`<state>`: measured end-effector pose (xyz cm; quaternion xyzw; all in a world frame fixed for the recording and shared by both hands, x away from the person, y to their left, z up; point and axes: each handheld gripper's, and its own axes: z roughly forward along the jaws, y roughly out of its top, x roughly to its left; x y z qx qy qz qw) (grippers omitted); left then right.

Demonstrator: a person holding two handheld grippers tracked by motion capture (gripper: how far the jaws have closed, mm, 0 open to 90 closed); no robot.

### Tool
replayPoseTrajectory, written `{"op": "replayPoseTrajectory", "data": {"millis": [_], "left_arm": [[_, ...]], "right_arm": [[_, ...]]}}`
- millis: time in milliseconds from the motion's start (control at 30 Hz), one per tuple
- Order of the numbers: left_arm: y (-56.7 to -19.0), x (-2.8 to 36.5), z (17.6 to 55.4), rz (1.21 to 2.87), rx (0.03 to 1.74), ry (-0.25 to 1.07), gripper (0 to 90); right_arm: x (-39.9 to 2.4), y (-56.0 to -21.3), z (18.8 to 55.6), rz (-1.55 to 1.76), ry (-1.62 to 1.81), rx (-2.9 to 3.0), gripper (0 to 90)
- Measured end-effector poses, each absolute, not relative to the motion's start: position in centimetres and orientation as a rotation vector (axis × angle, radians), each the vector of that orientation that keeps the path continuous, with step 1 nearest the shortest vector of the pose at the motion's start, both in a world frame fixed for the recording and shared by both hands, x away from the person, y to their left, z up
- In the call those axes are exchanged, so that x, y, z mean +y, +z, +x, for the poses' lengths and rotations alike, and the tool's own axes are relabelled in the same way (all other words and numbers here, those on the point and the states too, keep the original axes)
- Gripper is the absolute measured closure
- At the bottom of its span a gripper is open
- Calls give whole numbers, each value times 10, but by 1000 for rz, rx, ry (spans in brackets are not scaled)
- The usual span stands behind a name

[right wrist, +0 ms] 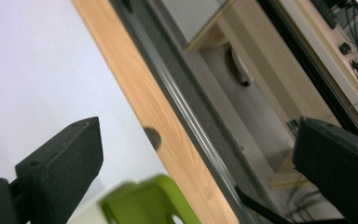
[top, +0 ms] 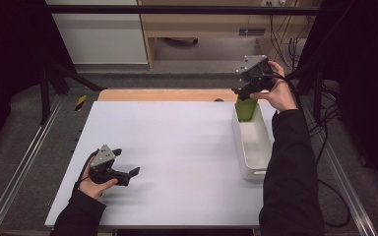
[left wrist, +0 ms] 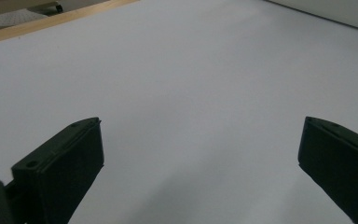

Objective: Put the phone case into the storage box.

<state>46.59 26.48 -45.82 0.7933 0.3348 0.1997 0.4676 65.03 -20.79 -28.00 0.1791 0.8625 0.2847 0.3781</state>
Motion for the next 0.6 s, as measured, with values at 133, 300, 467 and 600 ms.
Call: {"op": "replayPoseTrajectory", "data": {"millis": [133, 300, 467, 600], "left_arm": [[-457, 265, 466, 1936, 822, 488, 0], [-456, 266, 465, 1924, 824, 486, 0], [-455, 266, 464, 1917, 821, 489, 0], [-455, 266, 464, 1911, 821, 487, 0]], "right_arm": [[-208, -279, 644, 521, 834, 2161, 12], [-211, -281, 636, 613, 981, 2147, 17], [-216, -283, 624, 656, 1058, 2118, 9], [-218, -285, 611, 660, 1095, 2106, 6]]}}
